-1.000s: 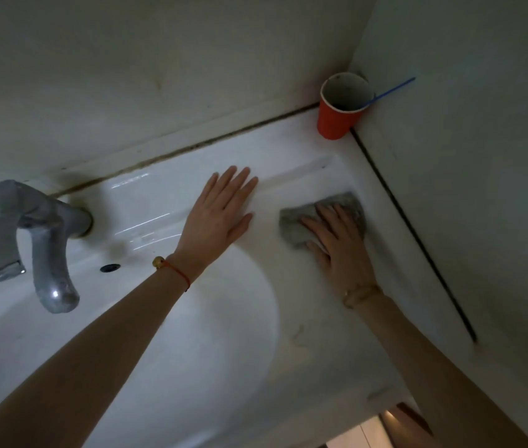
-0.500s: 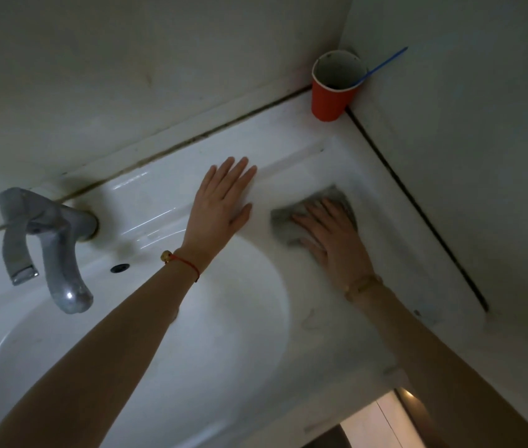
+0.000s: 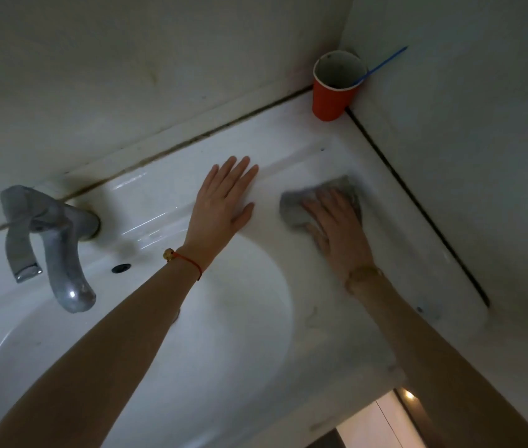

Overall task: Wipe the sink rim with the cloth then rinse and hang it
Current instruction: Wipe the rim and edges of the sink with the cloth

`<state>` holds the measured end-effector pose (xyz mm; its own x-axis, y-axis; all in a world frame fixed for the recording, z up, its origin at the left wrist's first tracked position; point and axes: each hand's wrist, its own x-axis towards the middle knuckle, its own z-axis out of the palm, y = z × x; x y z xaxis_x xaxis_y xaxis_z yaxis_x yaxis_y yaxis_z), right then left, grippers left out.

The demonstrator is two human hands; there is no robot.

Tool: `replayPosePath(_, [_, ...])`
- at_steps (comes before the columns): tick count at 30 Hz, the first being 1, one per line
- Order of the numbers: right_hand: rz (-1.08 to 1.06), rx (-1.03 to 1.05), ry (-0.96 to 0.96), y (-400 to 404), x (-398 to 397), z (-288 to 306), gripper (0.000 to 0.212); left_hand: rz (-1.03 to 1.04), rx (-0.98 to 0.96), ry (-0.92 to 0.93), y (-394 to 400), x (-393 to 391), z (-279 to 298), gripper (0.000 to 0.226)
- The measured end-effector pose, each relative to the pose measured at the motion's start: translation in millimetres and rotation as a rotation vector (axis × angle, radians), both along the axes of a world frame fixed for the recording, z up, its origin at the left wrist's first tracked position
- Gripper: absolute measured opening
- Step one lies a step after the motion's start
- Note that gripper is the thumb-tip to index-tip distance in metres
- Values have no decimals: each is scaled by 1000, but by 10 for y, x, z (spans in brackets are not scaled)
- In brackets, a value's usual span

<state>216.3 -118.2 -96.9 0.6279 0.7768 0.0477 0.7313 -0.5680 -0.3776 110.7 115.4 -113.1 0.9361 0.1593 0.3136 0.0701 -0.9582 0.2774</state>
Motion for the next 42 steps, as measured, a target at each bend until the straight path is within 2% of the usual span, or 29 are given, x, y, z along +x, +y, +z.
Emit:
replayPosePath(4, [-167,-16,-12,471,337,18,44,-5,8,-17,15,5,-21,57])
replayPosePath(10, [-90,31,2,59,4,28,44,-1,-5,-17,13,2,-5,57])
replayPosePath(13, [-64,5,-8,109,141,9,42,-2,-10,-27,6,6,-10,57])
replayPosePath(18, [-213,69,-19,502,290,7,43,-4,-16,-32,2,5,-20,57])
replayPosePath(25, [131,46,45,-171,-153,-29,43,-11,-15,-12,-5,-4,-1,58])
replayPosePath(26, [126,41,34,-151,-91,-36,42,-15,-12,-6,-7,-8,-2,58])
replayPosePath(29, [-92,38,-7,126,136,-24,43,-12,-1,14,-18,-15,10,58])
replayPosePath(31, [-160,48,4,172,153,19,44,-7,5,29,-73,-14,38,59])
replayPosePath(36, [6,12,36,-469,-399,185,49,-169,-49,-8,-470,-155,116,57])
replayPosePath(40, [-184,19,-6,-1058,-411,384,47,-315,-132,48,-927,-184,127,54])
replayPosePath(42, [-234,21,-94,-1131,-266,509,47,-357,-138,103,-1103,-159,101,54])
